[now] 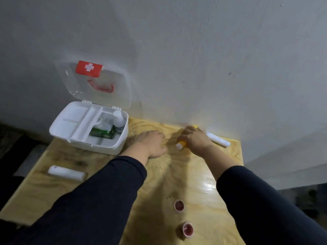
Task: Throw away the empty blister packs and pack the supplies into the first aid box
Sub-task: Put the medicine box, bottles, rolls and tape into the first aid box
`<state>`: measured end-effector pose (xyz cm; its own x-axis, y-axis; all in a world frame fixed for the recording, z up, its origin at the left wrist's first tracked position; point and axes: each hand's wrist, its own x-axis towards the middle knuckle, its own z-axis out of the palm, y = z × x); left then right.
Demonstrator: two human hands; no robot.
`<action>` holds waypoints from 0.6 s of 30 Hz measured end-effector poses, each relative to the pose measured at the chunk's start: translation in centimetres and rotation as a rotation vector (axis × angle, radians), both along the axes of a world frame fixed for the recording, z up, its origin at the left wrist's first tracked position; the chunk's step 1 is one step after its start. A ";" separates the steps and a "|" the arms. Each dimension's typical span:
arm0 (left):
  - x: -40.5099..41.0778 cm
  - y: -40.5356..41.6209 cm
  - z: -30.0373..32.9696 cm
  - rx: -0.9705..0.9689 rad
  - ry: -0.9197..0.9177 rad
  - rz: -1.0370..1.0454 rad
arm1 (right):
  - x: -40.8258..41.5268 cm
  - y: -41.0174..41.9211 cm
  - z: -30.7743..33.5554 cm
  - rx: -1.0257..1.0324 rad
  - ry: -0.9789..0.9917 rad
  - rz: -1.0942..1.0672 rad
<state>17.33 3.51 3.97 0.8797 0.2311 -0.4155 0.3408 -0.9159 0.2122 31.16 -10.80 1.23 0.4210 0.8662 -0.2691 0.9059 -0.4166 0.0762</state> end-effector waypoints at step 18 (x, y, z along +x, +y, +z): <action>-2.3 2.9 5.2 0.033 -0.204 0.107 | -4.5 3.2 6.6 0.977 1.310 -0.721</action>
